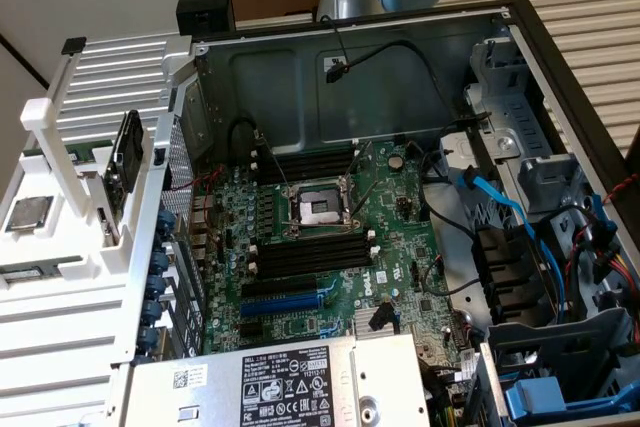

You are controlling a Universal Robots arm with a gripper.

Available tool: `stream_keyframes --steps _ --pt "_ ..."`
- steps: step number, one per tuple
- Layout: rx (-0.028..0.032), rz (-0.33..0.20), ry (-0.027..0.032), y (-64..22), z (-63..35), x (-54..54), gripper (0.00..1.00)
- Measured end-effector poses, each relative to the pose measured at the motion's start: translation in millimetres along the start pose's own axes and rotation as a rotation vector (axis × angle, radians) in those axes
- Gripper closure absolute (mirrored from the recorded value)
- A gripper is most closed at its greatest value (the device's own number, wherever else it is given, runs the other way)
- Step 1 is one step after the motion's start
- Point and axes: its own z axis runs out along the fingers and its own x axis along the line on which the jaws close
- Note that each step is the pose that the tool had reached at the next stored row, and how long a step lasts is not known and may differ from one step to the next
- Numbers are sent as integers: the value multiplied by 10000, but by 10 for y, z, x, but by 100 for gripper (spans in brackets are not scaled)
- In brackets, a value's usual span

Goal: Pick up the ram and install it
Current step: 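Pick up the ram and move it above insertion slot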

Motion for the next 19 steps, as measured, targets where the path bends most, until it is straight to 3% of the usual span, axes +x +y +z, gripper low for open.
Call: stream_keyframes --steps 19 --pt "-85 -3475 74 0 15 0 90"
